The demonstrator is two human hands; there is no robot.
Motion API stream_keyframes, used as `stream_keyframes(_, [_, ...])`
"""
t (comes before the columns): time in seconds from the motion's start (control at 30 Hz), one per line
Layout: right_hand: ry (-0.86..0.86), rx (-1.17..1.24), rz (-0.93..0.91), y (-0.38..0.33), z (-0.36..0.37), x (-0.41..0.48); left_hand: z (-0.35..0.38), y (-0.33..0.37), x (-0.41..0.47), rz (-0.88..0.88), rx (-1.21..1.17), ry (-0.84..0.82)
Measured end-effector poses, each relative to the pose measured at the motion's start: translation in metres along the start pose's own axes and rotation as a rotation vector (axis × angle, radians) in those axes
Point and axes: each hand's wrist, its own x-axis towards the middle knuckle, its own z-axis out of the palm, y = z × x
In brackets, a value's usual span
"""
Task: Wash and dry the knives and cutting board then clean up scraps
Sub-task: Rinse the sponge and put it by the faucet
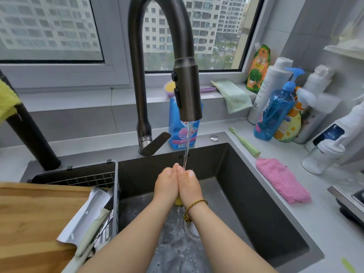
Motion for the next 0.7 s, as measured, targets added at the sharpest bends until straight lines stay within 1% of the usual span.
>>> stream_keyframes(0.03, [-0.003,-0.039,-0.007,0.001,0.001,0.002,0.001,-0.002,0.004,0.012,0.061,-0.012])
stream_keyframes(0.1, [-0.002,-0.091,-0.039,-0.001,0.000,0.004,0.002,-0.001,0.008,0.008,0.081,-0.008])
stream_keyframes(0.17, [0.019,-0.094,-0.047,-0.003,-0.001,0.007,0.001,0.002,0.010,0.008,0.023,-0.011])
stream_keyframes(0.23, [0.027,-0.086,-0.044,-0.004,-0.002,0.011,-0.003,0.007,0.009,0.008,-0.093,-0.007])
stream_keyframes(0.3, [0.027,-0.061,-0.044,-0.008,-0.001,0.014,-0.006,0.010,0.007,0.058,-0.111,-0.004])
stream_keyframes(0.37, [0.026,0.042,0.010,-0.010,-0.001,0.014,-0.009,0.014,0.007,0.054,-0.173,0.028])
stream_keyframes(0.47, [0.051,0.242,0.131,-0.012,-0.001,0.011,-0.010,0.015,0.004,-0.017,-0.300,0.020])
stream_keyframes(0.6, [0.069,0.313,0.241,-0.004,0.004,0.003,-0.013,0.004,-0.004,-0.110,-0.389,-0.022])
stream_keyframes(0.7, [0.099,0.356,0.324,0.003,0.013,-0.003,-0.022,-0.005,-0.012,-0.171,-0.373,-0.105])
